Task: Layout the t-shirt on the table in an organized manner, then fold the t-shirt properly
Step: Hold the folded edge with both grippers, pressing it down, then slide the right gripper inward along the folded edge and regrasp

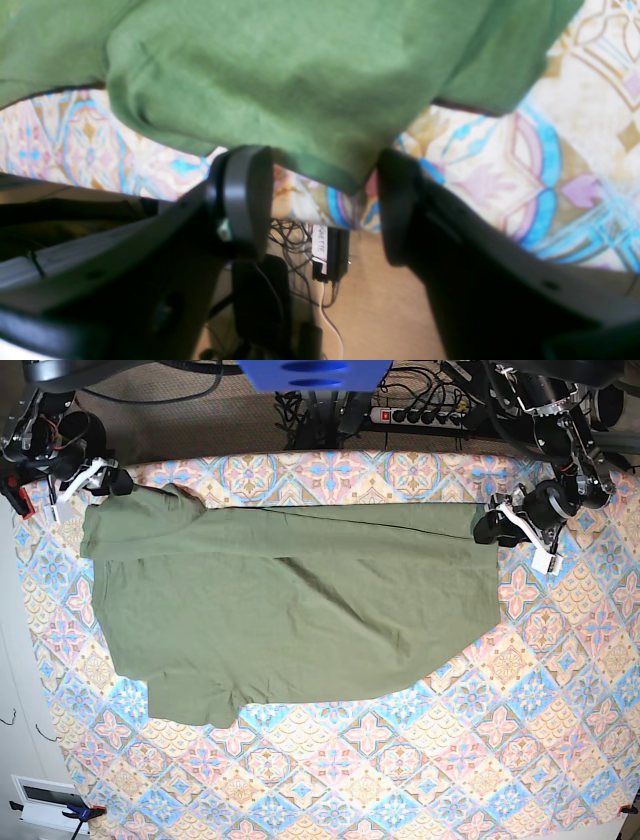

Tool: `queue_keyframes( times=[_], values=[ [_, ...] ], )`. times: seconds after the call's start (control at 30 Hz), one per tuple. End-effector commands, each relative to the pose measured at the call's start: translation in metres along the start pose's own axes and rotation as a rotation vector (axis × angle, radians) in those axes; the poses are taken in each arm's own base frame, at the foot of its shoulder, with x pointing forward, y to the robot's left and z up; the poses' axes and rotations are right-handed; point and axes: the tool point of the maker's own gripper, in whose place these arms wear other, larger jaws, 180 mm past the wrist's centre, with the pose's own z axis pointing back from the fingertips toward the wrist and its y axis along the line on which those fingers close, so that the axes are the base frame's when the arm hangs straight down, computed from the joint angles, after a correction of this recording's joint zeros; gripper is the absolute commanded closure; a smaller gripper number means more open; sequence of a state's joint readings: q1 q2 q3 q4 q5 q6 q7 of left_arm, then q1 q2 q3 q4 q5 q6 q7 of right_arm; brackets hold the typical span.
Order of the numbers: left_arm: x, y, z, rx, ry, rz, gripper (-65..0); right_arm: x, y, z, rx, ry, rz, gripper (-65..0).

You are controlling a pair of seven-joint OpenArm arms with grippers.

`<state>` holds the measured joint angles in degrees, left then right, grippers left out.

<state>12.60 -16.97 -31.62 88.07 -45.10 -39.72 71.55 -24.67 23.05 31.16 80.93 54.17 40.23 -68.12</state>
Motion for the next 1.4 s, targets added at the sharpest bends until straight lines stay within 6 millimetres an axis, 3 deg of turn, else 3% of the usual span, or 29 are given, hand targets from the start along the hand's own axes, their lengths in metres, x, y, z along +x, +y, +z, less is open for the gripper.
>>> queue_keyframes(
  times=[0.0, 0.07, 0.13, 0.2, 0.33, 0.47, 0.57, 0.8, 0.97, 1.1, 1.37],
  values=[
    [0.015, 0.000, 0.005, -0.004, -0.046, -0.023, -29.9, -0.012, 0.002, -0.004, -0.004, 0.064, 0.016, -32.3],
    [0.015, 0.000, 0.005, -0.004, -0.046, -0.023, -29.9, -0.008, 0.008, -0.008, 0.012, 0.063, 0.036, -30.2],
    [0.015, 0.000, 0.005, -0.004, -0.046, -0.023, -29.9, 0.016, 0.016, -0.011, 0.023, 0.019, 0.078, -27.1],
    [0.015, 0.000, 0.005, -0.004, -0.046, -0.023, -29.9, 0.023, 0.018, -0.012, 0.026, 0.006, 0.087, -23.6],
    [0.014, 0.000, 0.005, -0.004, -0.044, -0.022, -29.9, 0.024, 0.020, -0.013, 0.029, 0.011, 0.093, -15.5],
    [0.014, 0.000, 0.005, -0.004, -0.044, -0.022, -29.9, 0.023, 0.019, -0.013, 0.029, 0.013, 0.093, -3.1],
    [0.014, 0.000, 0.005, -0.004, -0.044, -0.022, -29.9, 0.019, 0.017, -0.010, 0.023, 0.034, 0.087, -2.7],
    [0.014, 0.000, 0.005, -0.005, -0.043, -0.019, -29.9, 0.049, 0.031, 0.007, 0.137, -0.123, 0.014, -2.7],
    [0.014, 0.000, 0.005, -0.005, -0.043, -0.019, -29.9, 0.072, 0.036, 0.021, 0.133, -0.185, 0.068, -2.7],
    [0.014, -0.001, 0.004, -0.006, -0.045, -0.018, -29.9, 0.079, 0.038, 0.025, 0.133, -0.201, 0.087, -2.7],
    [0.013, -0.001, 0.004, -0.007, -0.044, -0.016, -29.9, 0.147, 0.054, 0.028, 0.165, -0.348, 0.153, -2.7]
  ],
)
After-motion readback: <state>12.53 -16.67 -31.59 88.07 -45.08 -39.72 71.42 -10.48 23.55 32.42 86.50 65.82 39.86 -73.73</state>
